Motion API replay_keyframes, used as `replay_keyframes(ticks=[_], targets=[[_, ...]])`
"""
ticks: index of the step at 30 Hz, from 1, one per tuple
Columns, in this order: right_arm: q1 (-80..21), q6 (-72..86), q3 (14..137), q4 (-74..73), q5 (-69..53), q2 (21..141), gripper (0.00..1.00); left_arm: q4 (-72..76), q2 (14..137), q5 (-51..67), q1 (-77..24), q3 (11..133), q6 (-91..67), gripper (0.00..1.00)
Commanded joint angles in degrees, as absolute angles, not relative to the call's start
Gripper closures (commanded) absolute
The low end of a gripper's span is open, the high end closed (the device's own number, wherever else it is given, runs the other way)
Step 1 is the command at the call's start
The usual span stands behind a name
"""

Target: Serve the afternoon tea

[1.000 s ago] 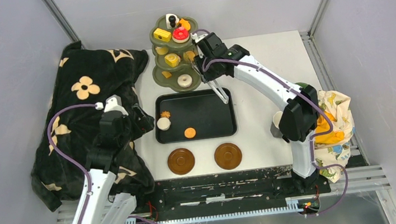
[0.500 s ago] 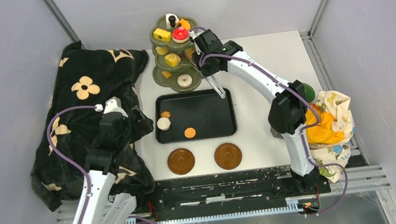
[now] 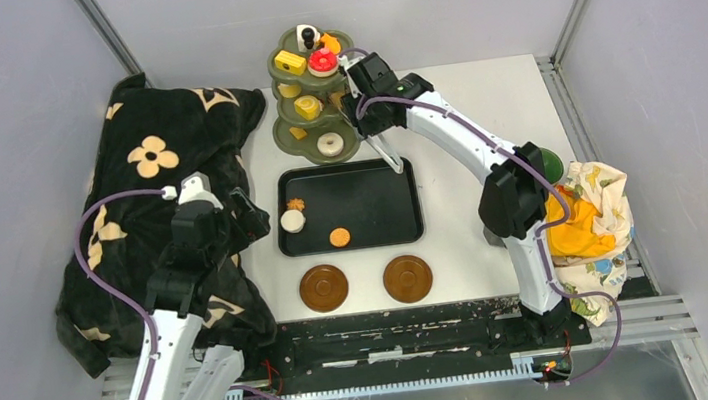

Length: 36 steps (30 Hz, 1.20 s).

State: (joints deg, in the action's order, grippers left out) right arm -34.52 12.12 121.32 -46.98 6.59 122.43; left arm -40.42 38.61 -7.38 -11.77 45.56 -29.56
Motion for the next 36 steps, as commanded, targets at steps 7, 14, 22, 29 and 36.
replay_keyframes(ticks=[7,14,22,29,36], targets=[[-33.5,11.6,118.1,-42.0,6.3,116.0,0.47,-39.7,38.6,-7.3,-12.0,48.7,-31.4,0.01],[-33.4,11.7,108.5,-37.4,7.1,107.7,0.58,-39.6,39.3,-7.6,-11.9,48.6,-31.0,0.01],[-30.6,11.9,94.0,-35.2,13.4,100.2,0.75,-37.7,40.4,-7.1,-12.0,47.8,-30.4,0.01],[-17.7,21.0,83.4,-25.7,11.6,99.6,0.8,-37.1,41.1,-6.4,-12.0,47.0,-30.4,0.01],[-10.8,25.9,89.2,-22.8,15.2,109.7,0.76,-39.0,41.7,-7.7,-12.0,48.5,-27.8,0.01]])
